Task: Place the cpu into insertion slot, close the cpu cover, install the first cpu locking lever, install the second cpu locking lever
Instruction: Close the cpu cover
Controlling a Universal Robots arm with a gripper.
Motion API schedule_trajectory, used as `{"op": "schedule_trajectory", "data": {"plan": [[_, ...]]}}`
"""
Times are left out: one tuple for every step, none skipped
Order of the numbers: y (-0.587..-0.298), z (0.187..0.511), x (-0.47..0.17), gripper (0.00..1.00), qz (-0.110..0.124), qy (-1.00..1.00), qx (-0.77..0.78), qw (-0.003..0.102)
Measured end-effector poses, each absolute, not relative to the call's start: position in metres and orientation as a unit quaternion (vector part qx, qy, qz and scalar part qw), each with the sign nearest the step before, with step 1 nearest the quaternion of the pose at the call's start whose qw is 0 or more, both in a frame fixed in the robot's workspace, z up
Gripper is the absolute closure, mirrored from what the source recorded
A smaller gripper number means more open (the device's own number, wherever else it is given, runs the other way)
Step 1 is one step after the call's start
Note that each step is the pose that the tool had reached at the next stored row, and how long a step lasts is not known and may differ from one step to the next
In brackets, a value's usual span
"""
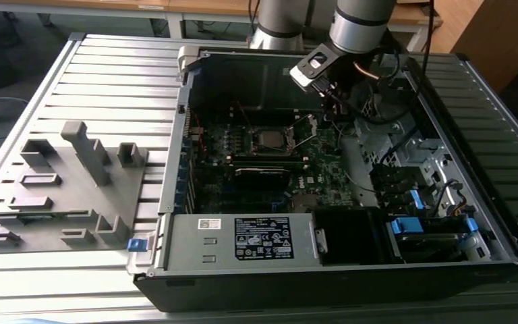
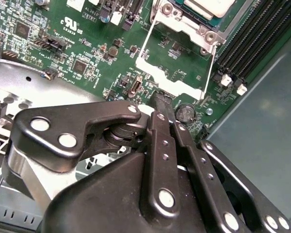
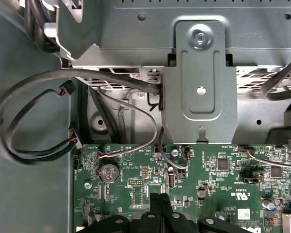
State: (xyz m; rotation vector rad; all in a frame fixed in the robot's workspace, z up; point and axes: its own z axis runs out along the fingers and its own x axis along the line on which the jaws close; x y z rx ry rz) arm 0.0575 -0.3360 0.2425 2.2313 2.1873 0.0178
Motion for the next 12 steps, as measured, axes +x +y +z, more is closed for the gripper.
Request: {"op": "schedule_trajectory", "data": {"plan": [[-0.3360, 0.2420, 0.0577, 0.89, 0.006, 0.700, 0.714, 0.008], [-0.3361, 0.2417, 0.0579, 0.89, 0.006, 0.700, 0.714, 0.008], [-0.3361, 0.2415, 0.0580, 0.89, 0.006, 0.700, 0.714, 0.009], [-0.3361, 0.2415, 0.0580, 0.89, 0.006, 0.700, 0.714, 0.009], [-0.3360, 0.2415, 0.0580, 0.89, 0.006, 0.700, 0.714, 0.009], [-0.3360, 0.2414, 0.0580, 0.89, 0.006, 0.700, 0.714, 0.008], [-0.3360, 0.2413, 0.0580, 0.89, 0.006, 0.700, 0.714, 0.008], [-0.3360, 0.2413, 0.0580, 0.89, 0.006, 0.700, 0.714, 0.008], [-0.3360, 0.2412, 0.0579, 0.89, 0.006, 0.700, 0.714, 0.008], [-0.3360, 0.2410, 0.0574, 0.89, 0.006, 0.700, 0.714, 0.008], [-0.3360, 0.2407, 0.0560, 0.89, 0.006, 0.700, 0.714, 0.008], [-0.3360, 0.2407, 0.0544, 0.89, 0.006, 0.700, 0.714, 0.008]]}}
